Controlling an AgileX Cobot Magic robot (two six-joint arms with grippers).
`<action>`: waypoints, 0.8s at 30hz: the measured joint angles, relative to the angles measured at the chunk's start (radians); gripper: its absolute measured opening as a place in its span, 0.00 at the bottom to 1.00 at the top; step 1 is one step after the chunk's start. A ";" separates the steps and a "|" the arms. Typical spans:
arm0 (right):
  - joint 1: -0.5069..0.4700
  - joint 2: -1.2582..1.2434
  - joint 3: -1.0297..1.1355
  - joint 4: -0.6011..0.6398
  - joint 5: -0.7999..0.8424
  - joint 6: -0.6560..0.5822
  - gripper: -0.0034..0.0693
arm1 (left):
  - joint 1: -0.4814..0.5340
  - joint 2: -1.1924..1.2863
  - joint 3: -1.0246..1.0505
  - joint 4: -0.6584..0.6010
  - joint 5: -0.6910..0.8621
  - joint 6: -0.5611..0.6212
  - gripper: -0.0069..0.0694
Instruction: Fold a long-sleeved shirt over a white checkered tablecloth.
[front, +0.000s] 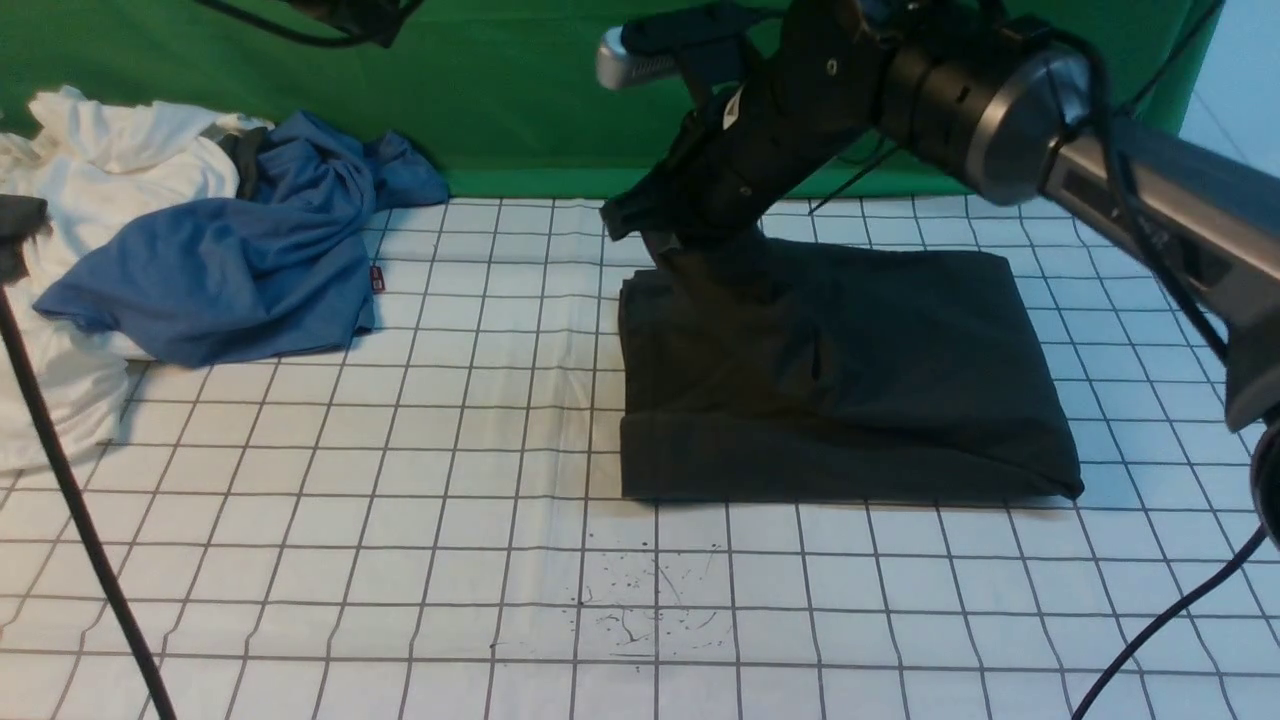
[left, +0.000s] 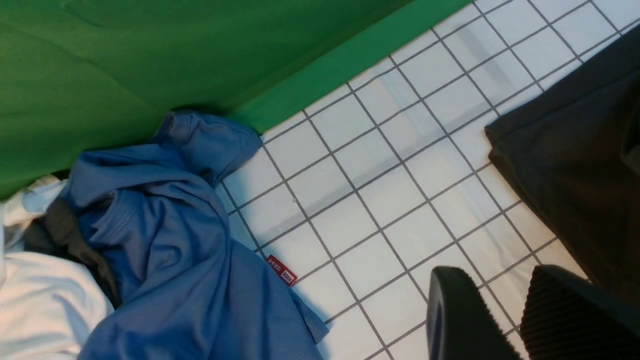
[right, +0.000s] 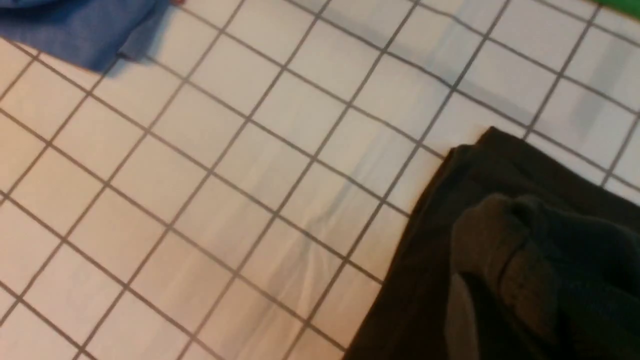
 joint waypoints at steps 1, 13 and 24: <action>0.001 0.002 0.000 0.000 -0.002 0.003 0.17 | 0.000 0.000 0.000 0.000 0.000 0.000 0.29; -0.022 -0.029 -0.149 -0.003 0.159 -0.105 0.92 | -0.005 0.001 0.000 -0.058 0.000 -0.007 0.29; -0.151 0.026 -0.090 -0.117 0.235 -0.152 0.07 | -0.061 0.040 0.000 -0.063 0.003 -0.002 0.29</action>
